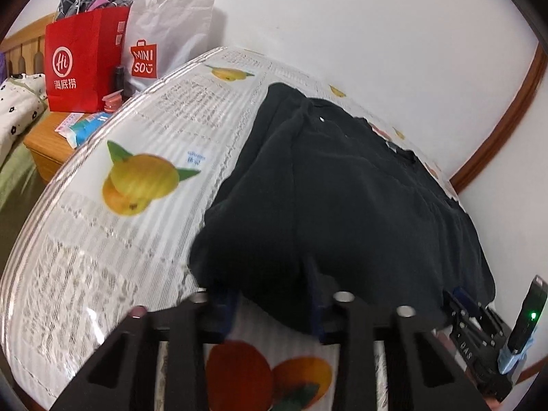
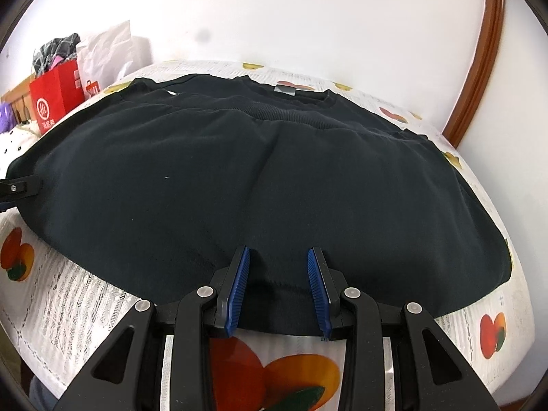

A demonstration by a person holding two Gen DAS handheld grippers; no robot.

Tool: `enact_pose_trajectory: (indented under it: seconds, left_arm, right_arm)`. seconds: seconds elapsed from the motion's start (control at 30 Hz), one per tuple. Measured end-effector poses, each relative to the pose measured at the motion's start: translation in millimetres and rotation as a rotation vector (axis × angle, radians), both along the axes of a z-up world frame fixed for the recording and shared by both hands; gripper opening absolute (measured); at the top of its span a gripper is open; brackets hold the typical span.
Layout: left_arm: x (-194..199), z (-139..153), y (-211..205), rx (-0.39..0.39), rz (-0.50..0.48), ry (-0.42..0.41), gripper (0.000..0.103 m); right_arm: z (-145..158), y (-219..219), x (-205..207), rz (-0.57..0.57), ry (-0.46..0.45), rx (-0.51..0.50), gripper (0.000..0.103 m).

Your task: Fold small clothes

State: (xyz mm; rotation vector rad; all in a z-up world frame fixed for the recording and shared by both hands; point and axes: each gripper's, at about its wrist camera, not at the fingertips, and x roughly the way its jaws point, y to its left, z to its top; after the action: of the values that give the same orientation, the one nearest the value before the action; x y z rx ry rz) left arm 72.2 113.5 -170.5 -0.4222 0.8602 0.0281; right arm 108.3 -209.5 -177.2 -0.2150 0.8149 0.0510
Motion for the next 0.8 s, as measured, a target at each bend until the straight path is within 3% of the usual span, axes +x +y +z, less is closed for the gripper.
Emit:
enact_pose_trajectory:
  seconds: [0.1,0.33,0.4,0.43,0.5,0.67,0.8]
  left_arm:
    - [3,20,-8,0.076,0.008,-0.040,0.012]
    - [15,82,-52,0.250,-0.049,-0.178,0.009]
    - [18,92,-65,0.276,-0.076,-0.205,0.009]
    - [20,97,-76,0.289,-0.097,-0.224,0.009]
    - [24,103,-92,0.292,-0.136,-0.249,0.009]
    - [36,99,-136,0.246,-0.279,-0.270,0.008]
    - [48,76,-169,0.213,-0.394,-0.218,0.008]
  right_arm:
    - [0,0,4,-0.007,0.015,0.034,0.035]
    - [4,3,8,0.032,0.044,0.079,0.035]
    - [16,-12,1,0.024,0.008,0.087,0.030]
    - [26,-22,-5,0.003,-0.052,0.076,0.030]
    - [37,-41,-12,-0.029,-0.113,0.061,0.032]
    - [34,-101,-7,-0.153,-0.056,0.067,0.032]
    - [26,-121,-13,-0.180,-0.026,0.064,0.032]
